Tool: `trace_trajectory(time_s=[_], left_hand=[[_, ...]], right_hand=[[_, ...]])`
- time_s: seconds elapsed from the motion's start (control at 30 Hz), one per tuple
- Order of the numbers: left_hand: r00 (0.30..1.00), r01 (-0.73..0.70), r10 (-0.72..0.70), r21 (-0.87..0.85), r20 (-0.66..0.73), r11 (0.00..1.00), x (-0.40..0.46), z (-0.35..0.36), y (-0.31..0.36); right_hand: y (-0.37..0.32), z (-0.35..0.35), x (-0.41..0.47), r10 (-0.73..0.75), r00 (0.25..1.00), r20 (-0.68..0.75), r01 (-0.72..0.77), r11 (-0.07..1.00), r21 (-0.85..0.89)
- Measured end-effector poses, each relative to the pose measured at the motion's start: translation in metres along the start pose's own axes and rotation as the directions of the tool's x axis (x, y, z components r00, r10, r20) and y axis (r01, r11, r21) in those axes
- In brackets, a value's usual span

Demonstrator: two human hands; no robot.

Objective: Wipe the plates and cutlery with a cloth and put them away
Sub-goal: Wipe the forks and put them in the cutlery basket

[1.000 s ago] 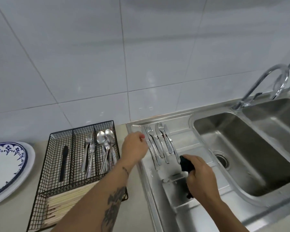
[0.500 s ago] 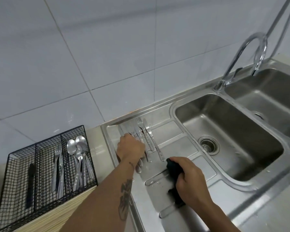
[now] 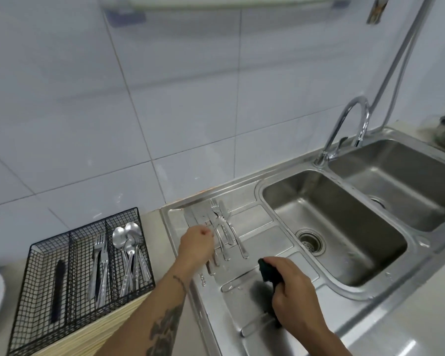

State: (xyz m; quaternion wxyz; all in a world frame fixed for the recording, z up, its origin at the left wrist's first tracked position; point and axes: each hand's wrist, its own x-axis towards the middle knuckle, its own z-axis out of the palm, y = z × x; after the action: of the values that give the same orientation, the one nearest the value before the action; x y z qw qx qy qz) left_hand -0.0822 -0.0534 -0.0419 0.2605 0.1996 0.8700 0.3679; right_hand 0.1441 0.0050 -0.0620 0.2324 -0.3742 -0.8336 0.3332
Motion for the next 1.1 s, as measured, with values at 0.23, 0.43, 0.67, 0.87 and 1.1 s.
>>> trace_trajectory(time_s=[0.23, 0.43, 0.67, 0.87, 1.1], left_hand=[[0.901, -0.43, 0.411, 0.397, 0.138, 0.811, -0.118, -0.023, 0.017], [0.796, -0.563, 0.603, 0.419, 0.045, 0.712, -0.186, -0.043, 0.032], [0.76, -0.592, 0.648, 0.353, -0.053, 0.724, -0.213, -0.054, 0.033], [0.789, -0.584, 0.614, 0.292, -0.012, 0.757, -0.221, -0.062, 0.014], [0.839, -0.541, 0.528, 0.322, 0.133, 0.777, -0.224, -0.065, 0.001]], right_hand=[[-0.045, -0.022, -0.016, -0.194, 0.969, -0.156, 0.176, 0.977, -0.119], [-0.06, -0.037, -0.048, -0.426, 0.893, -0.147, 0.365, 0.874, -0.32], [-0.074, -0.057, -0.068, -0.491, 0.856, -0.162, 0.422, 0.844, -0.33], [-0.048, -0.089, -0.066, -0.232, 0.944, -0.233, 0.171, 0.951, -0.256], [-0.095, -0.076, -0.093, -0.465, 0.845, -0.264, 0.388, 0.873, -0.296]])
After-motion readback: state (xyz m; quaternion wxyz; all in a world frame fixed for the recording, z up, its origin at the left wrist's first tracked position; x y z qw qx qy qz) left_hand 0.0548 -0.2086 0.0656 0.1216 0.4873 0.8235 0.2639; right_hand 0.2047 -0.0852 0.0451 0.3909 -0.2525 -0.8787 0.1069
